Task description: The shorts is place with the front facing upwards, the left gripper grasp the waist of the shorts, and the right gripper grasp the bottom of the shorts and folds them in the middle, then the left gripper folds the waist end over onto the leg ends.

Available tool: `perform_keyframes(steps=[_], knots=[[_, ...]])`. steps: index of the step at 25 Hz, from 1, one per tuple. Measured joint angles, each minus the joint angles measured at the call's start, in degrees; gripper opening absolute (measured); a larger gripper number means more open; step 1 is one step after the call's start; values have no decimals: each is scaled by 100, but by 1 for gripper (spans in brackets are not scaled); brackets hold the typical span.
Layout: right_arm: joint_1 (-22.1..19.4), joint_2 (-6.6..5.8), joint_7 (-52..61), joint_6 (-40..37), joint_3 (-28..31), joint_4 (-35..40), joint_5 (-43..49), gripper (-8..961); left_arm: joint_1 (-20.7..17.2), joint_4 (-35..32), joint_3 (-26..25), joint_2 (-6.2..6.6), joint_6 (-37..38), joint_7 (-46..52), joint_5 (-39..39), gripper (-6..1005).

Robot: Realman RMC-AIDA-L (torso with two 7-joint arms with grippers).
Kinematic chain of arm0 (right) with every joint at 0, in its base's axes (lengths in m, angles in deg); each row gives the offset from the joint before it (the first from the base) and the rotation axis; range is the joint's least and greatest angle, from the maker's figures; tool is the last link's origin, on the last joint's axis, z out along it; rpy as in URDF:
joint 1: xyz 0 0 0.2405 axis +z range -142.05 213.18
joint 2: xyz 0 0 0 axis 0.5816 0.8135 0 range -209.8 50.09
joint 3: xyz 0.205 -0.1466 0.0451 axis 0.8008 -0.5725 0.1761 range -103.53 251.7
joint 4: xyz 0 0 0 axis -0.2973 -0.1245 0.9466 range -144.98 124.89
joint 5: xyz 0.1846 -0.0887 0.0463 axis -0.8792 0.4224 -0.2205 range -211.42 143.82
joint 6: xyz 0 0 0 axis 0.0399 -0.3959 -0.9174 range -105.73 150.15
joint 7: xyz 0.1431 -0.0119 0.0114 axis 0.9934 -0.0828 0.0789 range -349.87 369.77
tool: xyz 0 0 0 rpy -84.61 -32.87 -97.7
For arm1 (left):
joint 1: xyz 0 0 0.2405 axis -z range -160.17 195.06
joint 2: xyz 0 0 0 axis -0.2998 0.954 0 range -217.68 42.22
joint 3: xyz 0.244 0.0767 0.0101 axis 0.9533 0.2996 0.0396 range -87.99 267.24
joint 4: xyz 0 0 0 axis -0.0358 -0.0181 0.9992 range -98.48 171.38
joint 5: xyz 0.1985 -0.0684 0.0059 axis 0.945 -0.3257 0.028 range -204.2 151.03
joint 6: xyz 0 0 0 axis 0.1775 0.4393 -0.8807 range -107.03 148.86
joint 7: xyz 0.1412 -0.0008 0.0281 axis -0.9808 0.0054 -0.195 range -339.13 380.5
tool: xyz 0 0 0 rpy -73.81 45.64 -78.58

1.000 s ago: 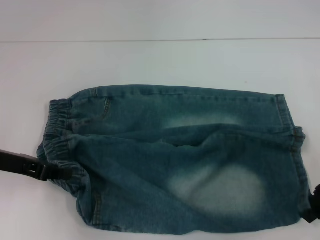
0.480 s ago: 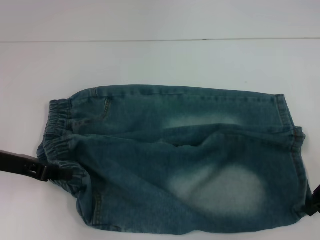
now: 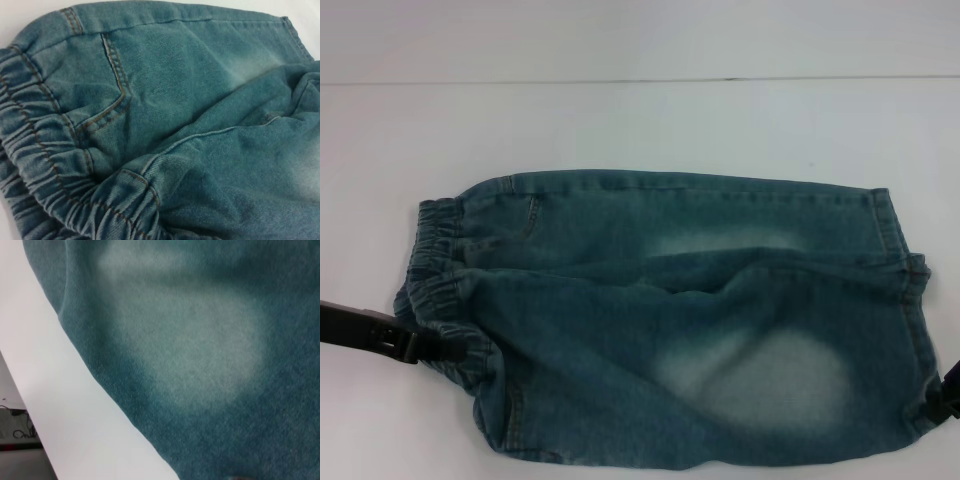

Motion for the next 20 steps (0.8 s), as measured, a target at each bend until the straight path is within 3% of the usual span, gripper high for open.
perform_keyframes(steps=[14, 20], knots=[[-62, -176, -434, -46, 552, 5, -103, 12, 40, -22, -48, 83, 231, 11, -111, 69], [-86, -342, -968, -322, 1375, -159, -179, 12, 98, 6, -147, 166, 279, 164, -166, 69]])
